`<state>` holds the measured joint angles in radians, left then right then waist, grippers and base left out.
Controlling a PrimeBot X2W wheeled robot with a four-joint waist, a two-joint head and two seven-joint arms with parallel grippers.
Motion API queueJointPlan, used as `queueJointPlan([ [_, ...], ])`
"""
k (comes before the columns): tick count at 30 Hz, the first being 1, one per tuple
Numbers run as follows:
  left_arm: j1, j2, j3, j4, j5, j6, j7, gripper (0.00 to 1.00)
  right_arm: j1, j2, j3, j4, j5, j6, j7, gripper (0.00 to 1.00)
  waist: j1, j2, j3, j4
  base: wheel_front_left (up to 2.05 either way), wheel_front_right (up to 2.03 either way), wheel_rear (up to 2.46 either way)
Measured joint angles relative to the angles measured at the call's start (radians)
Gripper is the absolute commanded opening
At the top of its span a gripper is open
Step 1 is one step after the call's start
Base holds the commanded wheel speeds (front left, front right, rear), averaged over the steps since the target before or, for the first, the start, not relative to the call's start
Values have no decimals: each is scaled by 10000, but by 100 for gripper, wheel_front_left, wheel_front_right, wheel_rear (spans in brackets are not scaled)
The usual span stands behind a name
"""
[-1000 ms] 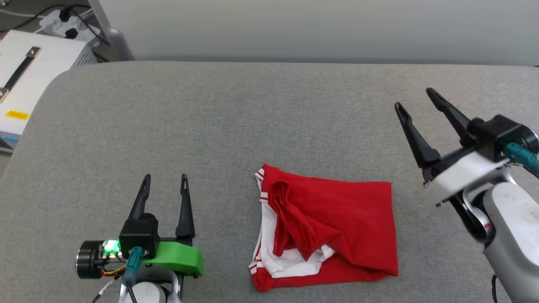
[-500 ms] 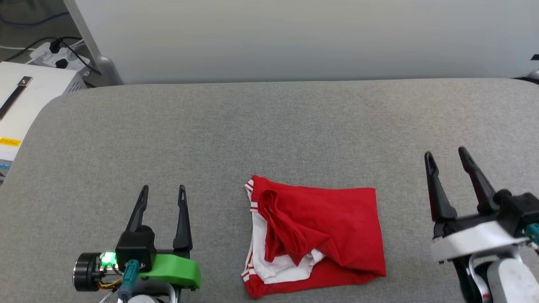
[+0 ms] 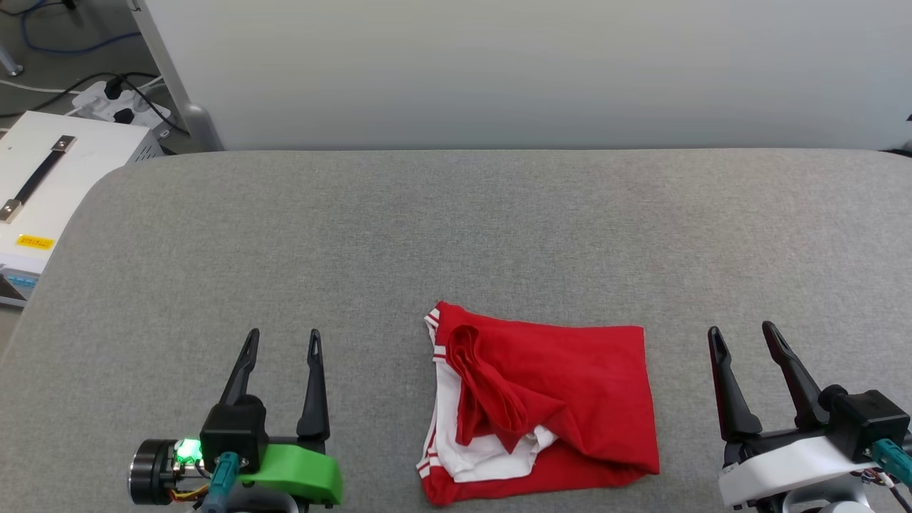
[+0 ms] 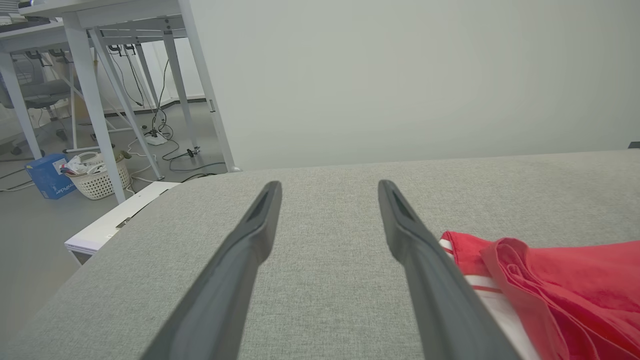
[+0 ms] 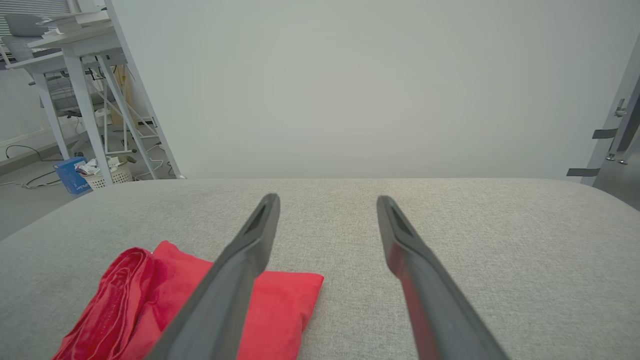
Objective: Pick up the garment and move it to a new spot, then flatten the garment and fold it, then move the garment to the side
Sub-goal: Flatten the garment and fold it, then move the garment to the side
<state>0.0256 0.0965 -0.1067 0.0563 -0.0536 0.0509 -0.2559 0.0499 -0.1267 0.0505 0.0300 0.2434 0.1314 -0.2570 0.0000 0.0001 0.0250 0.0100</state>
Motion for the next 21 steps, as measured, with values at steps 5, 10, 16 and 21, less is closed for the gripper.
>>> queueJointPlan([
  [5, 39, -2, 0, 15, 0, -27, 0, 100, 12, -2, -33, 42, 0, 0, 0, 100, 0, 0, 17, 52, 0, 0, 0],
  [10, 39, -8, 8, 15, 0, -27, 0, 100, -261, -288, -84, -94, -15, 0, -2, 100, 0, 0, 37, 83, 0, 0, 0],
  [16, 32, -12, 23, 17, 0, -42, 0, 100, -1646, -1396, 389, -226, 249, -2, 779, 100, 0, 0, 117, 157, 0, 0, 0],
  [21, 19, -15, 46, 10, 0, -73, -2, 100, -2662, -2752, 1931, -27, 1994, 0, 4019, 100, 0, 0, 275, 234, 0, 0, 0],
])
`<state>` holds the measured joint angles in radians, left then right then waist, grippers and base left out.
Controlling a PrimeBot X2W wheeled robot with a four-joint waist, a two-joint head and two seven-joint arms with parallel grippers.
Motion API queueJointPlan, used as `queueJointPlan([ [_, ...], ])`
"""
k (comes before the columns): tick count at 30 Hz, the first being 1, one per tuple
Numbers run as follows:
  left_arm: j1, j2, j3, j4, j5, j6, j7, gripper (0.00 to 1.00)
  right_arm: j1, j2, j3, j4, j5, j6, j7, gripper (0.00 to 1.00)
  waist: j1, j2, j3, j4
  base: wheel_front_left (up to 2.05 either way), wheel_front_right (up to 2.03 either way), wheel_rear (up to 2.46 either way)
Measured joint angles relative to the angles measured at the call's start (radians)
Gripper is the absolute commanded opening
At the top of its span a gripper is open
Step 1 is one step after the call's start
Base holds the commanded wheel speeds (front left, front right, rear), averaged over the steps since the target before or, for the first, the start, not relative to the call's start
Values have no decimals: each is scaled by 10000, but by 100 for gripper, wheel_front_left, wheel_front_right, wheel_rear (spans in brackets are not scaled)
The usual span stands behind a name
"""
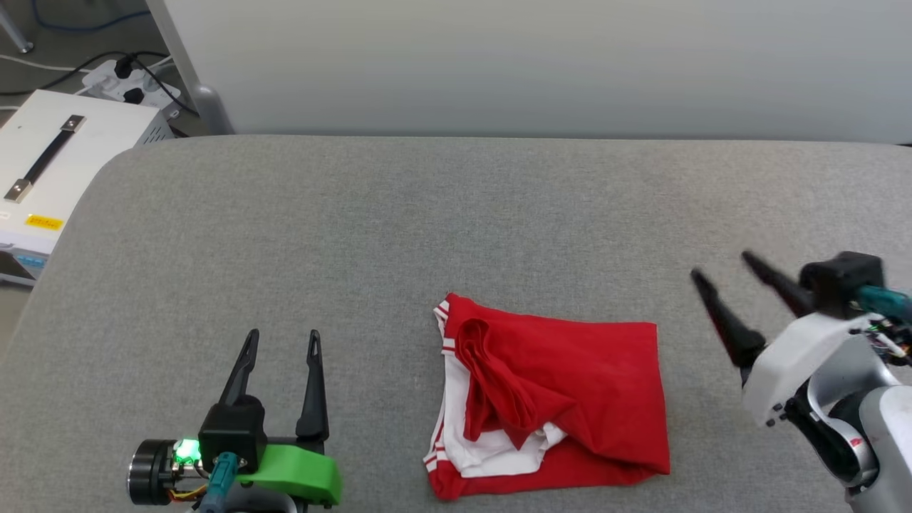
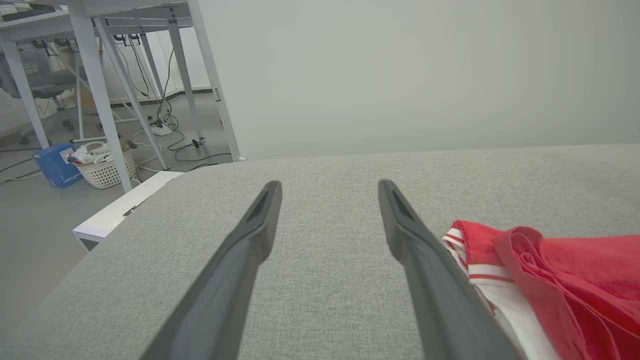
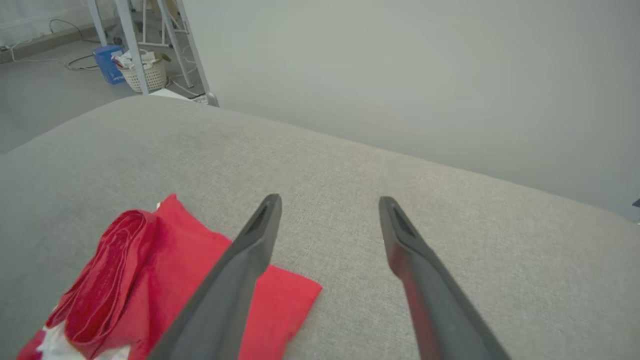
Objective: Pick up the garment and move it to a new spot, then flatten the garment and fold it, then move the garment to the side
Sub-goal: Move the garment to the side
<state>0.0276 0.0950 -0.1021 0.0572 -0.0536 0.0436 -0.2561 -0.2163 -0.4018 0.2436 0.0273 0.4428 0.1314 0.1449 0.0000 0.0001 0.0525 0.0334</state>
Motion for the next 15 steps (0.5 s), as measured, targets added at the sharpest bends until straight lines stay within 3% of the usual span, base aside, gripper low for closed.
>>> queueJointPlan([
  [5, -65, -8, 29, -13, 0, -15, 2, 100, -277, -1032, 1143, 299, 2153, 0, 2953, 100, 0, 0, 213, 94, 0, 0, 0],
  [8, -214, -27, -6, -21, 0, -35, 2, 100, -279, -1327, 1526, 535, 3331, 0, 4165, 100, 0, 0, 381, 190, 0, 0, 0],
  [15, -720, -117, -167, -21, 2, -52, 2, 100, -430, -1051, 1653, 1331, 4481, -2, 4757, 100, 0, 0, 917, 544, 0, 0, 0],
])
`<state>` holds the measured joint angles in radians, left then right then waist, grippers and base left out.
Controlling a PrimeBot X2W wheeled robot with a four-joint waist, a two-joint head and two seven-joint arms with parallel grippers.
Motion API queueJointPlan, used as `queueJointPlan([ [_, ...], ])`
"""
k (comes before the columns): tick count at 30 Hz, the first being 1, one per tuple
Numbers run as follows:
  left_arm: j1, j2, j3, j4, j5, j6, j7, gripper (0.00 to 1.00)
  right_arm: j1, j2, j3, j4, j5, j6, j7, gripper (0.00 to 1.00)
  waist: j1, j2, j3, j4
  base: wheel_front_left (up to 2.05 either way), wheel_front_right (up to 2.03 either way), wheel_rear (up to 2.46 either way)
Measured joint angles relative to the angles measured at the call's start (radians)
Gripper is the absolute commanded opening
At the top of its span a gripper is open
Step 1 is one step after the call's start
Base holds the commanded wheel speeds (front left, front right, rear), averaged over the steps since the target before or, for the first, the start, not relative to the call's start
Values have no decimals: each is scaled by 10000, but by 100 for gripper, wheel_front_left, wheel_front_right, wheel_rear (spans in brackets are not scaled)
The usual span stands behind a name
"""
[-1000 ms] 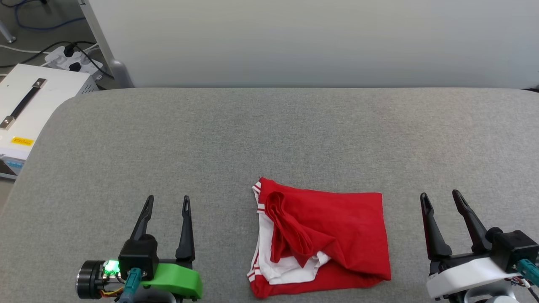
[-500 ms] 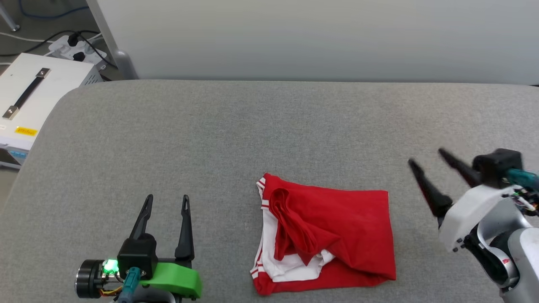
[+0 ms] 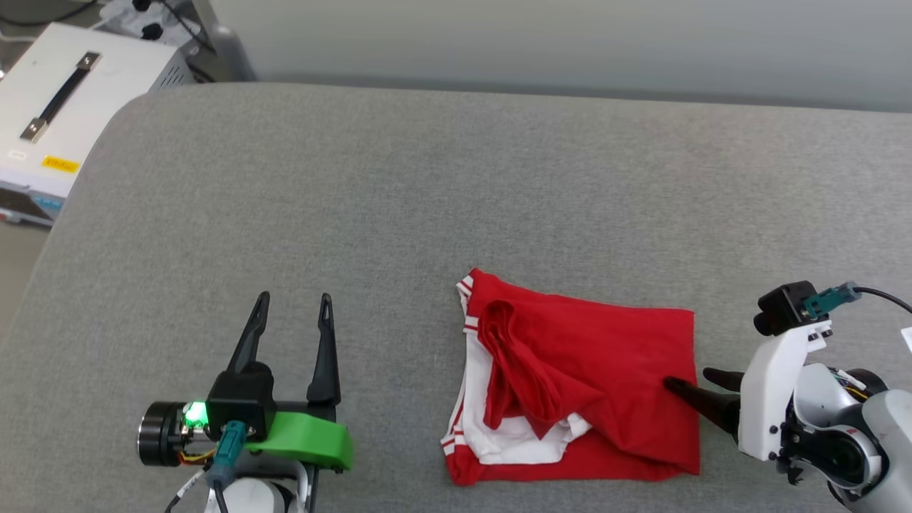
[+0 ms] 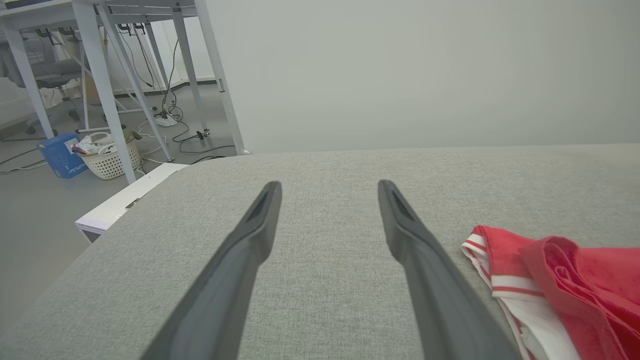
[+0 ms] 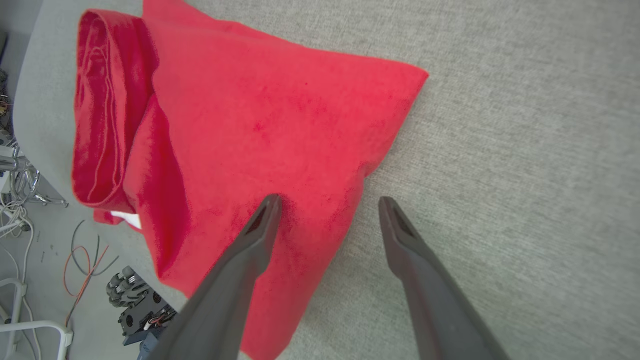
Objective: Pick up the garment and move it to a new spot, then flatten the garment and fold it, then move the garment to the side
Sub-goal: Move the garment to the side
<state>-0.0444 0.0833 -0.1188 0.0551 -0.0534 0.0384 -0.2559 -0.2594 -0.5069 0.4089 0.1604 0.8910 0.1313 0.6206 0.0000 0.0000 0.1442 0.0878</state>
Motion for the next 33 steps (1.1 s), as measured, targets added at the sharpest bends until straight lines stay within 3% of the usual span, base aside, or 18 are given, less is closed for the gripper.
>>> queueJointPlan([
  [7, -368, -82, -25, 23, 0, -6, 0, 100, -491, 541, 435, 1187, 19, 2, -374, 100, 0, 0, 567, 439, 0, 0, 0],
  [11, -445, -117, -40, 58, 0, -6, 0, 100, -730, 337, 1066, 1461, -198, 2, -725, 100, 0, 0, 780, 664, 0, 0, 0],
  [12, -446, -119, -35, 71, 0, -6, 0, 100, -767, 267, 1210, 1476, -203, 2, -880, 62, 0, 0, 810, 707, 0, 0, 0],
  [13, -445, -121, -23, 86, 0, -2, 0, 100, -794, 221, 1321, 1457, -201, 2, -1035, 6, 0, 0, 820, 733, 0, 0, 0],
  [14, -444, -123, 2, 107, 0, 4, 0, 100, -830, 171, 1457, 1429, -203, 2, -1256, 0, 0, 0, 809, 740, 0, 0, 0],
  [24, -254, -109, 209, 165, 25, 8, -2, 100, -1533, -717, 2608, 408, -951, 2, -2917, 0, 0, 0, 386, 179, 0, 0, 0],
  [33, -78, -102, 238, -29, 100, 8, -2, 100, -2188, -2128, 2918, -709, -1580, 2, -2945, 0, 0, 0, 229, -1162, 0, 0, 0],
])
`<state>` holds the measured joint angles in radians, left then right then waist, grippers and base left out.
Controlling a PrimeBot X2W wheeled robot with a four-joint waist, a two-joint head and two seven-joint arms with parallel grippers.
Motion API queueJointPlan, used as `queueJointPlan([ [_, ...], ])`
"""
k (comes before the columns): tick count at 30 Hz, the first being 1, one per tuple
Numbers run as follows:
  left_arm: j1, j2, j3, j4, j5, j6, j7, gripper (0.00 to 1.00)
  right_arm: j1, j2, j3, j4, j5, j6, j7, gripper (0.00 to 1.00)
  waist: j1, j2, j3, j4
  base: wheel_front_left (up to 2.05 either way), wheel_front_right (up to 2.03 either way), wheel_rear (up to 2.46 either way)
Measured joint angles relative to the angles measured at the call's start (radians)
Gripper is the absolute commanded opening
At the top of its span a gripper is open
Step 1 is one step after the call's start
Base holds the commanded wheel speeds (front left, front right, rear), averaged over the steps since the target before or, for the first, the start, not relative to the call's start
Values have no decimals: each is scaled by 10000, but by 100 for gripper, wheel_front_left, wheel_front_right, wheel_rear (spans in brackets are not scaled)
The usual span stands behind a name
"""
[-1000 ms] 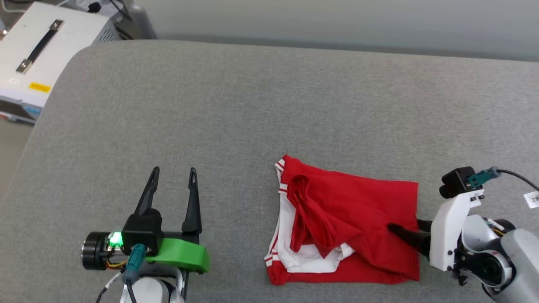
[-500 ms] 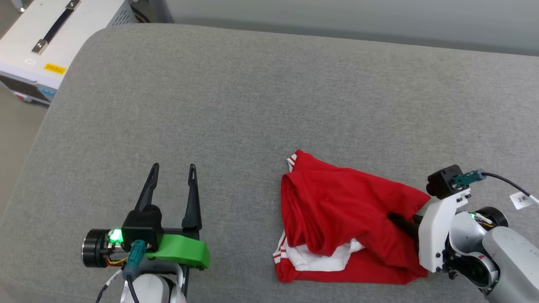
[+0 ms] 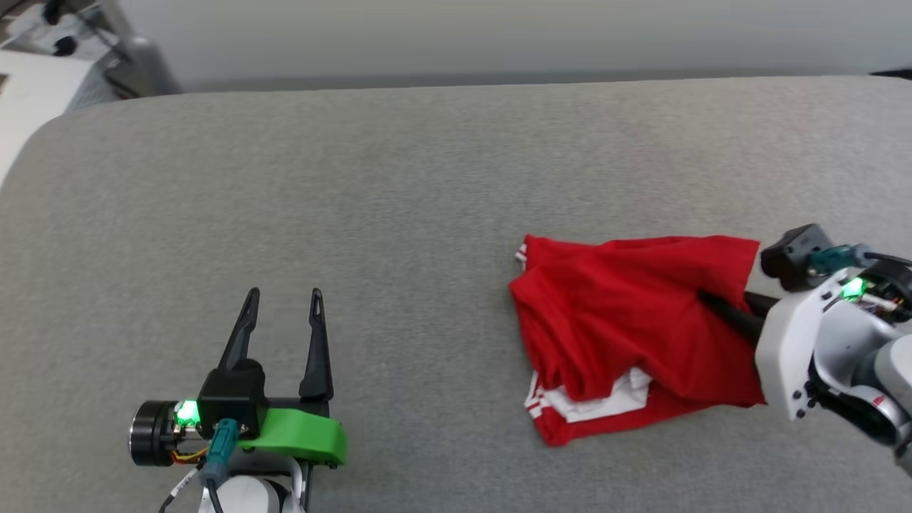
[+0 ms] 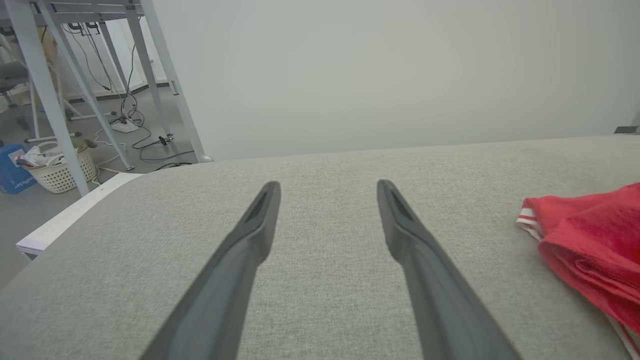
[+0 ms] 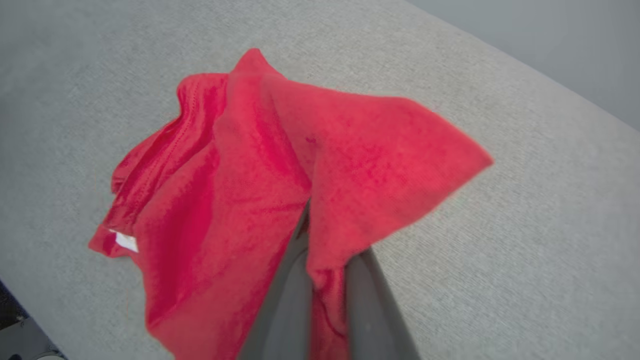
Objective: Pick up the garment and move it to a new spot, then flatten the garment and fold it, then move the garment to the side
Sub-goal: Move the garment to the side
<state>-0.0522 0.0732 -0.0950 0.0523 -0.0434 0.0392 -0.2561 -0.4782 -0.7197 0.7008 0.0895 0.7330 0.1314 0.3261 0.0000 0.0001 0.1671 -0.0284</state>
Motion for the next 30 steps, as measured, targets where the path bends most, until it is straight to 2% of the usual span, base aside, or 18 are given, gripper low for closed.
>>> queueJointPlan([
  [7, -244, 140, 13, -213, 119, 0, 2, 100, -491, -667, -355, 174, -88, 0, -134, 0, 0, 0, 250, -1181, 0, 0, 0],
  [12, -541, 334, 77, -483, 205, 0, 0, 100, -1156, -1181, -631, 1083, -303, 0, -418, 0, 0, 0, 810, -1691, 0, 0, 0],
  [19, -771, 690, 173, -1045, 391, 17, 0, 100, -2661, -1799, -384, 2853, -658, 0, -704, 0, 0, 1, 1881, -2032, 0, 0, 0],
  [30, -1384, 932, 94, -1764, 516, 17, 2, 100, -4651, -1781, -556, 6065, -506, 0, -1202, 0, 1, 0, 3405, -2118, 0, 0, 0],
])
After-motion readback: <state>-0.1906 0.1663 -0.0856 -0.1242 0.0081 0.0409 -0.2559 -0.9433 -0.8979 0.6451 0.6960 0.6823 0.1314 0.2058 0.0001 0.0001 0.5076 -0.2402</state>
